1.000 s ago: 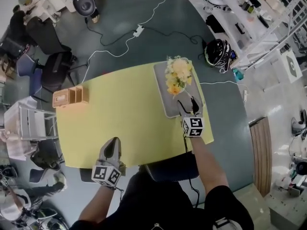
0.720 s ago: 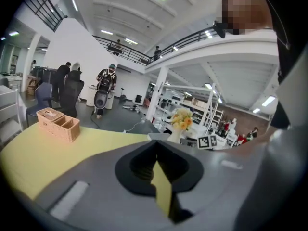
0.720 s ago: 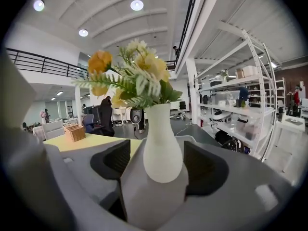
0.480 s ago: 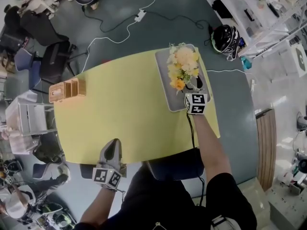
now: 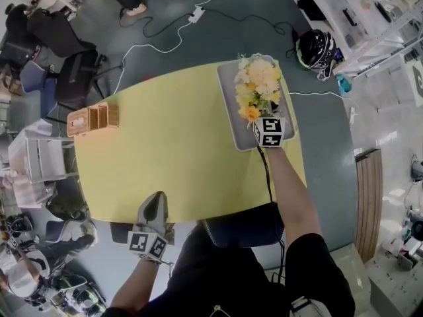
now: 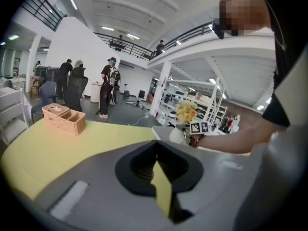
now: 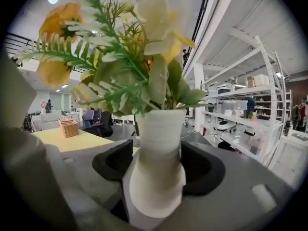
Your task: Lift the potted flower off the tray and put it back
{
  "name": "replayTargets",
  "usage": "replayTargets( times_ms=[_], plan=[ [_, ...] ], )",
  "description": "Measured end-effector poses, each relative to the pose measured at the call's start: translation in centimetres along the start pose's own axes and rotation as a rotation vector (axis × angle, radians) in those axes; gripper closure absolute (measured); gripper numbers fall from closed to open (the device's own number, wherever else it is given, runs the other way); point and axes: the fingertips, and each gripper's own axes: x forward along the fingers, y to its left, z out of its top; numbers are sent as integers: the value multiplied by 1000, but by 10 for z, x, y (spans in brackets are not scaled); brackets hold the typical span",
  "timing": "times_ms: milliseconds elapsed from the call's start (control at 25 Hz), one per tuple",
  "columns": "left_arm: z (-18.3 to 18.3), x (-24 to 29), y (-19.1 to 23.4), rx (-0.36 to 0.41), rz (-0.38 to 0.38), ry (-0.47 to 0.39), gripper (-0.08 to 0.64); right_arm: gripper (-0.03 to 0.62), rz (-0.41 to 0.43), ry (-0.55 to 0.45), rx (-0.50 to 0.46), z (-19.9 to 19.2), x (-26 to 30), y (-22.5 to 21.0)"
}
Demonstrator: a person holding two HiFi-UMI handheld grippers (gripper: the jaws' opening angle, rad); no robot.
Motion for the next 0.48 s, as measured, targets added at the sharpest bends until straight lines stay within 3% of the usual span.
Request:
replayTargets(
  times_ms=[40,80,480],
  plan=[
    [0,-1,1,-2,2,2,552,306,-12,1,-2,0,1,-1],
    [1,-2,2,-5,5,3,552,317,-19,3,1,1,1,-1],
    [0,-11,7,-11,14,-7,552,330,-40,-4,18,10,-3,-5]
  ],
)
